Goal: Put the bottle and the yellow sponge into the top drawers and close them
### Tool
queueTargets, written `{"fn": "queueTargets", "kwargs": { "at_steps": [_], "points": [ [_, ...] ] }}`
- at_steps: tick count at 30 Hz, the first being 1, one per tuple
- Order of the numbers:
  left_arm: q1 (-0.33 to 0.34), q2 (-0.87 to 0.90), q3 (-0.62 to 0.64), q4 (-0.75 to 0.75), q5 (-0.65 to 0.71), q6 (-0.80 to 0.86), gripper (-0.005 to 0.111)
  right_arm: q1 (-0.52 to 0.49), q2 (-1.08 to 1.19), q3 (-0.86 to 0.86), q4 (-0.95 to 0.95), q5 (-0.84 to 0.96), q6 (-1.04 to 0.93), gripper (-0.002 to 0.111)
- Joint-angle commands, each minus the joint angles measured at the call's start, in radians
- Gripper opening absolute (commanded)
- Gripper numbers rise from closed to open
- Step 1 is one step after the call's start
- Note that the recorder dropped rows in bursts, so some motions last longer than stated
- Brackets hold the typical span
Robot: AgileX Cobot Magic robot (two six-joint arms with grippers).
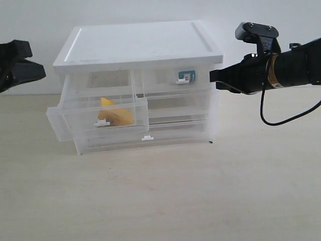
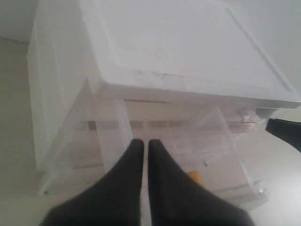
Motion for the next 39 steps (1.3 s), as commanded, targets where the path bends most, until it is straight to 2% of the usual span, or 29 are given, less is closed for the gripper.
{"fn": "queueTargets", "kwargs": {
  "at_steps": [1,6,10,12,23,28,34,39],
  "points": [
    [0.0,0.08,-0.027,-0.005,-0.001,0.005,0.004,0.006,-0.005,-0.005,0.016,-0.092,-0.003,0.0],
    [0.0,0.162,-0.081,-0.104,0.005,0.12,0.004,0.006,-0.005,-0.005,0.012,-0.08,-0.003,0.0],
    [0.0,0.232,-0.119,-0.097,0.107,0.133,0.004,0.006,-0.005,-0.005,0.005,-0.065,-0.003,0.0],
    [0.002,0.262,-0.144,-0.128,0.118,0.191,0.004,0.006,-0.005,-0.005,0.003,-0.066,-0.003,0.0],
    [-0.002,0.321,-0.232,-0.381,-0.029,0.374,0.004,0.006,-0.005,-0.005,0.001,-0.046,-0.003,0.0],
    [0.001,0.375,-0.269,-0.369,-0.041,0.384,0.004,0.006,-0.005,-0.005,-0.008,-0.051,-0.003,0.0],
    [0.003,0.287,-0.257,-0.263,0.06,0.36,0.004,0.006,-0.005,-0.005,-0.006,-0.028,-0.003,0.0],
    [-0.002,0.203,-0.201,-0.233,-0.012,0.28,0.004,0.006,-0.005,-0.005,-0.006,-0.026,-0.005,0.0]
  ]
}}
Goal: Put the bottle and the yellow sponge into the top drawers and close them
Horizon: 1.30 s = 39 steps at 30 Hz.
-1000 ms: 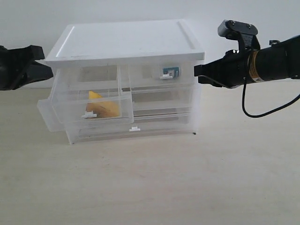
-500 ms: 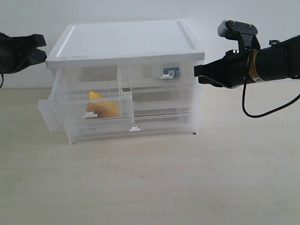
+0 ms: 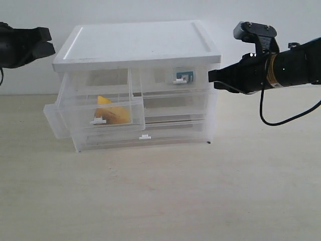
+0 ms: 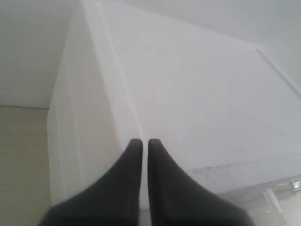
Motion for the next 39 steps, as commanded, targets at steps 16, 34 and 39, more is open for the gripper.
{"fn": "queueTargets", "kwargs": {
  "at_steps": [16,34,39],
  "points": [
    [-0.013,-0.048,0.145,-0.155,-0.017,0.085,0.004,0.006,-0.005,-0.005,-0.007,-0.04,0.002,0.0],
    [-0.011,0.15,0.055,-0.335,-0.06,0.308,0.004,0.006,-0.005,-0.005,-0.007,-0.027,0.001,0.0],
    [-0.011,0.053,0.078,-0.244,-0.066,0.236,0.004,0.006,-0.005,-0.005,0.002,-0.005,-0.003,0.0]
  ]
}}
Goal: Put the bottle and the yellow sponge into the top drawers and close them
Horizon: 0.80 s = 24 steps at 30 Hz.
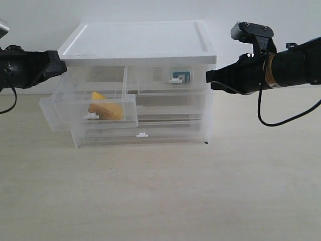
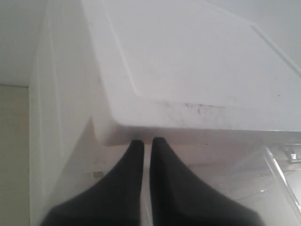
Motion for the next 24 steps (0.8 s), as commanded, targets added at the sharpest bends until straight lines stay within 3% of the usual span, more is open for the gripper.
{"fn": "queueTargets", "kwargs": {
  "at_steps": [1,5,7,8,13,17,20,24],
  "points": [
    [-0.011,-0.091,0.015,-0.004,0.055,-0.034,0.004,0.002,-0.005,-0.005,0.007,0.018,-0.011,0.0],
    [-0.011,-0.247,0.088,0.048,0.059,-0.117,0.004,0.002,-0.005,-0.005,0.007,0.001,-0.011,0.0],
    [-0.018,-0.325,0.172,0.218,-0.088,-0.313,0.004,0.002,-0.005,-0.005,0.007,0.001,-0.011,0.0],
    [-0.032,-0.346,0.204,0.238,-0.125,-0.32,0.004,0.002,-0.005,-0.005,0.003,0.001,-0.011,0.0],
    [-0.131,-0.439,0.386,0.084,-0.101,-0.164,0.004,0.002,-0.005,-0.003,-0.003,-0.012,-0.011,0.0],
    [-0.145,-0.458,0.498,-0.019,-0.084,-0.154,0.005,0.002,-0.005,-0.003,-0.005,-0.017,-0.011,0.0],
    [-0.145,-0.434,0.534,-0.026,-0.069,-0.141,0.019,0.002,-0.005,-0.003,-0.005,-0.015,-0.011,0.0],
    [-0.145,-0.357,0.55,-0.007,-0.217,-0.113,0.033,0.002,-0.005,-0.003,-0.01,-0.016,-0.007,0.0]
  ]
}}
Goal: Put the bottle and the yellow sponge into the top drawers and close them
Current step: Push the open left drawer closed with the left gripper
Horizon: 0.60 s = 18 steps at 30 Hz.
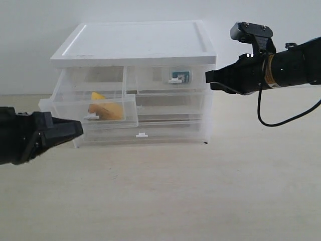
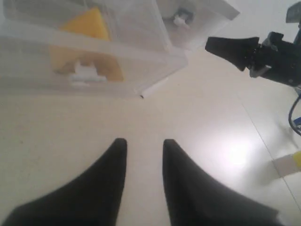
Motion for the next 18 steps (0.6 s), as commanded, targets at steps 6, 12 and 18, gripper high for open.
{"fn": "queueTargets", "kwargs": {
  "at_steps": [6,12,18],
  "points": [
    [-0.006,0.184,0.018,-0.372,-0.066,0.456,0.009,0.001,-0.005,-0.003,-0.014,-0.026,-0.003,0.0],
    [-0.006,0.241,0.013,-0.577,-0.173,0.694,0.004,0.001,-0.005,-0.003,-0.014,-0.011,0.0,0.0],
    [-0.006,0.302,-0.067,-0.566,-0.171,0.681,0.004,0.001,-0.005,-0.003,-0.014,-0.012,0.0,0.0]
  ]
}}
